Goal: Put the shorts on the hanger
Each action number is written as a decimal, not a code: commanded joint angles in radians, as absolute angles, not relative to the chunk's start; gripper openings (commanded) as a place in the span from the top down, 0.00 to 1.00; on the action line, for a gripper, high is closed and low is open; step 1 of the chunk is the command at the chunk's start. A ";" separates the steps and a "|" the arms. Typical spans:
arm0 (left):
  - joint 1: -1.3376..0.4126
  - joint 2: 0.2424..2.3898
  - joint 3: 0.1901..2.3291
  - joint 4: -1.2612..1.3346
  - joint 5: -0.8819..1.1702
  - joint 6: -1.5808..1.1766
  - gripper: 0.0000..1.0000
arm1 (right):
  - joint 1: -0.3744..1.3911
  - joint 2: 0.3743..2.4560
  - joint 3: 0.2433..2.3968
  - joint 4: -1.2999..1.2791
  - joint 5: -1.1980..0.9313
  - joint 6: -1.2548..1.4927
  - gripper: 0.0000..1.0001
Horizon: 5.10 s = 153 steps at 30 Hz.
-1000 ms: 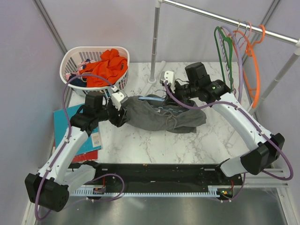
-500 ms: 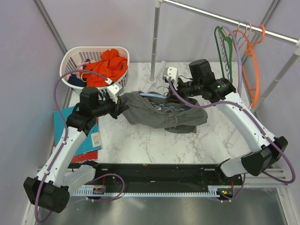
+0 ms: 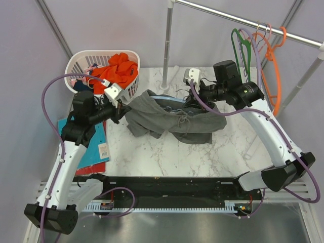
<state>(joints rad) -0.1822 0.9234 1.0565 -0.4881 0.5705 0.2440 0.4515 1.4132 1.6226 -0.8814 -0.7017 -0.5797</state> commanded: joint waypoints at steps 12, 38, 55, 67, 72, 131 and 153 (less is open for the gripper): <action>-0.193 0.922 1.204 -0.520 0.693 0.517 0.33 | 0.462 1.454 1.877 -1.009 -0.568 -0.433 1.00; -0.778 1.278 1.330 -0.238 0.354 0.900 0.55 | 0.644 1.402 1.775 -0.946 -0.477 -0.133 1.00; -0.730 1.115 1.100 -0.025 0.242 0.910 0.98 | 0.644 1.244 1.641 -1.117 -0.299 -0.187 0.70; -0.719 1.046 0.990 0.165 0.365 0.994 0.98 | 0.644 1.204 1.689 -1.140 -0.446 -0.199 0.27; -0.719 1.002 0.895 0.254 0.578 1.141 0.98 | 0.644 1.223 1.700 -1.086 -0.625 -0.121 0.22; -0.574 0.833 0.979 0.175 0.187 0.538 0.01 | 0.480 1.410 1.930 -0.324 0.020 0.678 1.00; -0.574 0.776 0.943 0.129 0.201 0.445 0.01 | 0.575 1.669 2.129 -0.212 0.336 0.735 1.00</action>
<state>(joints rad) -0.5774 0.7952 0.9257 0.1406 0.2100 0.5022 0.5671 1.6642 2.0525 -0.3729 0.3004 0.7055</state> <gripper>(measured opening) 0.991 0.182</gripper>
